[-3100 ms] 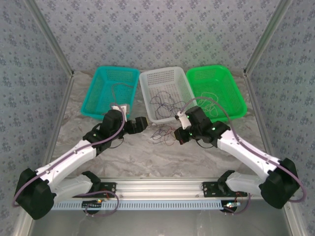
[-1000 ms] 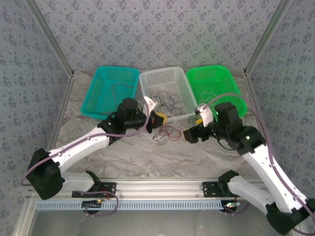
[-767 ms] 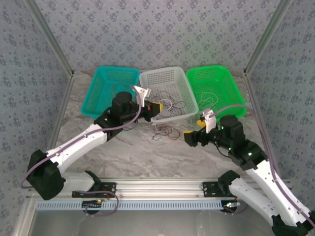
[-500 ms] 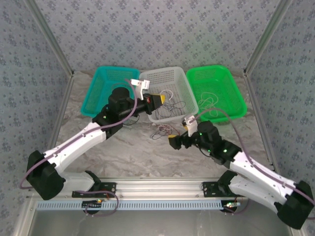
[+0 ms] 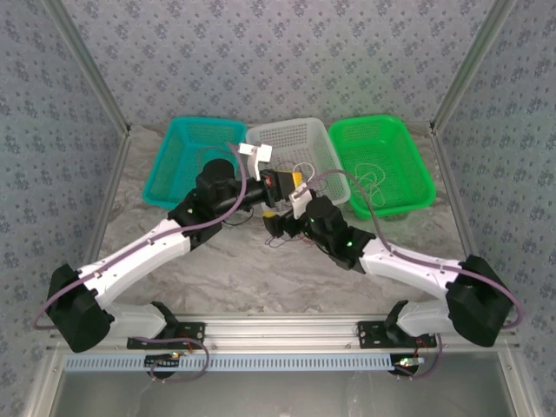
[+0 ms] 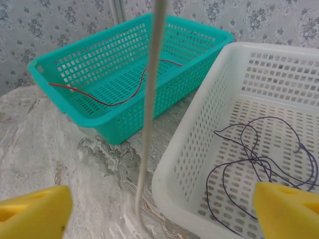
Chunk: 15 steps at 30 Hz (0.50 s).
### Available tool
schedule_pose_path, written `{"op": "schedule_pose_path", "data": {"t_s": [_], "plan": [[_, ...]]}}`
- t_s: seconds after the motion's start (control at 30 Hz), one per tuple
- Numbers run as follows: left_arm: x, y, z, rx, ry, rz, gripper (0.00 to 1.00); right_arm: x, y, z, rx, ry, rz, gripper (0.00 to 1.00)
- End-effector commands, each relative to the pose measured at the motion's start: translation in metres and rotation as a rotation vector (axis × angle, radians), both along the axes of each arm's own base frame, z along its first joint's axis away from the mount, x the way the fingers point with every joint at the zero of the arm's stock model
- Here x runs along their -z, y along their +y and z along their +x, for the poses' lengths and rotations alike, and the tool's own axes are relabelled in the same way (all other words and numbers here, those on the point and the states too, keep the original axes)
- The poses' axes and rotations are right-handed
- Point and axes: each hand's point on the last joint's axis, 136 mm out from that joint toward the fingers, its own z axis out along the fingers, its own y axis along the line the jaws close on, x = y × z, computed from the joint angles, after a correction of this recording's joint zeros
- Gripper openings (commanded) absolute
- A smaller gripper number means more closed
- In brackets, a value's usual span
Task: Untangle the cables
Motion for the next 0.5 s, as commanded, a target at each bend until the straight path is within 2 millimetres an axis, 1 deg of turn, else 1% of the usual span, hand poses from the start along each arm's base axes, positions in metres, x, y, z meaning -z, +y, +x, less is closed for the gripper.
{"op": "schedule_pose_path", "data": {"t_s": [0.0, 0.03, 0.07, 0.2, 0.33, 0.47], "plan": [[-0.051, 0.004, -0.009, 0.014, -0.077, -0.120, 0.00, -0.005, 0.013, 0.012, 0.011, -0.019, 0.015, 0.86], [-0.058, 0.006, -0.010, 0.008, -0.091, -0.133, 0.00, 0.003, 0.014, 0.014, 0.020, 0.006, 0.003, 0.81], [-0.066, 0.009, -0.012, 0.004, -0.106, -0.147, 0.00, 0.013, 0.014, 0.015, 0.031, 0.033, -0.014, 0.78], [-0.098, 0.019, -0.022, 0.010, -0.166, -0.206, 0.00, 0.055, 0.007, 0.011, 0.066, 0.150, -0.059, 0.75], [-0.125, 0.030, -0.031, 0.001, -0.226, -0.237, 0.00, 0.092, -0.002, -0.004, 0.064, 0.249, -0.090, 0.66], [-0.147, 0.045, -0.036, -0.027, -0.283, -0.247, 0.00, 0.119, -0.012, -0.025, 0.055, 0.327, -0.108, 0.65]]}}
